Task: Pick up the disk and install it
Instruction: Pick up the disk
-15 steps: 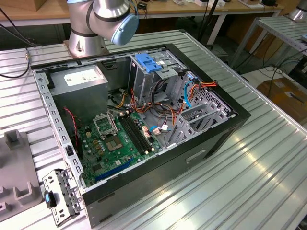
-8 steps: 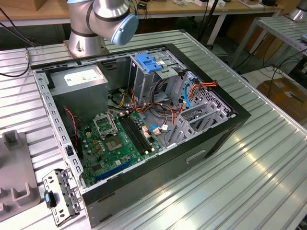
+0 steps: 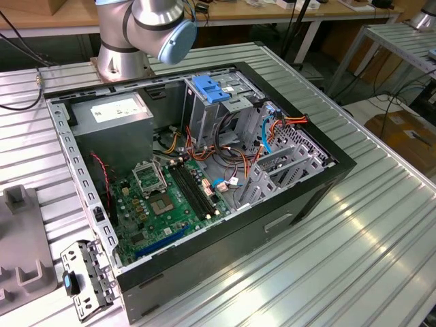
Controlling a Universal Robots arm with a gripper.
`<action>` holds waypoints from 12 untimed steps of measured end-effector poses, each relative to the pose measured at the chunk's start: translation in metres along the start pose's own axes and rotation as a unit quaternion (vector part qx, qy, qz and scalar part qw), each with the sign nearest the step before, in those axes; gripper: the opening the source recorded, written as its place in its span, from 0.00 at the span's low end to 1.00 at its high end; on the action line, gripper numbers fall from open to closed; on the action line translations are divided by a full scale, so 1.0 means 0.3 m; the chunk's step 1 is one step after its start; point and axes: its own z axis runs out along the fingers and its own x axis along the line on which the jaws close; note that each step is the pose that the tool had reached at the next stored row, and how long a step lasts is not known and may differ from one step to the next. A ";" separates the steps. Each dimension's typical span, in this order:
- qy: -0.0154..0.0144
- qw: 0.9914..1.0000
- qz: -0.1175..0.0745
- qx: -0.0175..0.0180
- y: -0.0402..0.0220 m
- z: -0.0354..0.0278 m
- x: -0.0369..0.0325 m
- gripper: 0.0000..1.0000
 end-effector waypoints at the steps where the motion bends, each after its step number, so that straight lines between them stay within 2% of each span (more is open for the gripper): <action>1: 0.000 1.000 0.000 0.000 0.000 0.001 0.000 0.37; 11: 0.000 1.000 0.000 0.001 0.000 0.001 0.000 0.37; 12: 0.000 1.000 -0.005 0.001 0.000 0.001 0.000 0.37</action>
